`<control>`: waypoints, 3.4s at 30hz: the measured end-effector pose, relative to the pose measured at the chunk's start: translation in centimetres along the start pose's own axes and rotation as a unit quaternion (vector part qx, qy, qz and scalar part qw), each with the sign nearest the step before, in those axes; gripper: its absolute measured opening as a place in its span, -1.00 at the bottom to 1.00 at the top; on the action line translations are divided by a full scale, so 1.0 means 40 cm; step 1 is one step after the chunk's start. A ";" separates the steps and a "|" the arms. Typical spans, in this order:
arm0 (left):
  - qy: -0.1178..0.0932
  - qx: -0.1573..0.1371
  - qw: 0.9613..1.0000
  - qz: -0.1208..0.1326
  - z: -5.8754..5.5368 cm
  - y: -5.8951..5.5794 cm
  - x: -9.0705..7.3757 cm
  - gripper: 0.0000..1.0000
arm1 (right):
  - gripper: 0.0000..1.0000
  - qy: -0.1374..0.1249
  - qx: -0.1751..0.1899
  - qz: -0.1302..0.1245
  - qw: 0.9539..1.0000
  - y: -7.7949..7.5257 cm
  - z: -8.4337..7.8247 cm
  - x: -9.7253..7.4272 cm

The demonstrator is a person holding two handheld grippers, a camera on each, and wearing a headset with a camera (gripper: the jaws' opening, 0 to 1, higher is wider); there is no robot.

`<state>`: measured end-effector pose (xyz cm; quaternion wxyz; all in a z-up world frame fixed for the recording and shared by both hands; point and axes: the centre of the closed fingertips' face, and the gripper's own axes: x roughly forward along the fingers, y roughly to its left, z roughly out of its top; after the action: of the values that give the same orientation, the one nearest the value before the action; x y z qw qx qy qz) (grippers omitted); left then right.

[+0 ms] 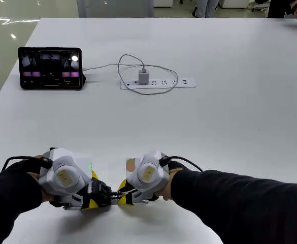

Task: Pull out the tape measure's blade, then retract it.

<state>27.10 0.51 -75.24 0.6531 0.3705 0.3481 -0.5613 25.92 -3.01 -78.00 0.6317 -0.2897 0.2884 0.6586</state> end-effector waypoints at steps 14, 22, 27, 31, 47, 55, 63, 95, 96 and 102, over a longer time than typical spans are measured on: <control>-0.001 -0.001 1.000 0.000 -0.004 0.005 0.010 -0.36 | -0.81 0.009 0.003 0.003 1.000 0.000 -0.025 -0.021; 0.000 -0.002 1.000 -0.001 -0.001 0.003 0.007 -0.36 | -0.81 0.009 0.008 0.003 1.000 -0.004 -0.034 -0.029; -0.002 -0.001 1.000 -0.002 -0.001 0.004 0.007 -0.36 | -0.81 0.010 0.010 0.001 1.000 -0.004 -0.038 -0.034; -0.002 0.000 1.000 -0.002 -0.002 0.004 0.008 -0.36 | -0.81 0.011 0.012 0.001 1.000 -0.003 -0.043 -0.037; -0.008 0.001 1.000 -0.003 -0.004 0.006 0.011 -0.36 | -0.81 0.018 0.018 -0.002 1.000 -0.001 -0.060 -0.053; -0.011 0.001 1.000 -0.003 -0.003 0.005 0.010 -0.36 | -0.81 0.022 0.020 -0.005 1.000 -0.001 -0.068 -0.060; -0.011 0.000 1.000 -0.002 -0.003 0.005 0.010 -0.36 | -0.81 0.022 0.023 -0.005 0.999 -0.003 -0.076 -0.066; -0.011 0.001 1.000 -0.001 -0.001 0.003 0.010 -0.36 | -0.81 0.030 0.027 -0.004 0.999 -0.004 -0.105 -0.093; -0.011 0.001 1.000 -0.002 -0.001 0.003 0.010 -0.36 | -0.81 0.030 0.027 -0.004 0.999 -0.004 -0.106 -0.093; -0.012 0.000 1.000 -0.001 -0.001 0.002 0.010 -0.36 | -0.81 0.031 0.028 -0.005 0.999 -0.004 -0.113 -0.099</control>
<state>27.25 0.35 -75.60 0.6563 0.3636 0.3406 -0.5666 26.28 -9.00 -78.04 0.6336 -0.2934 0.3247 0.6380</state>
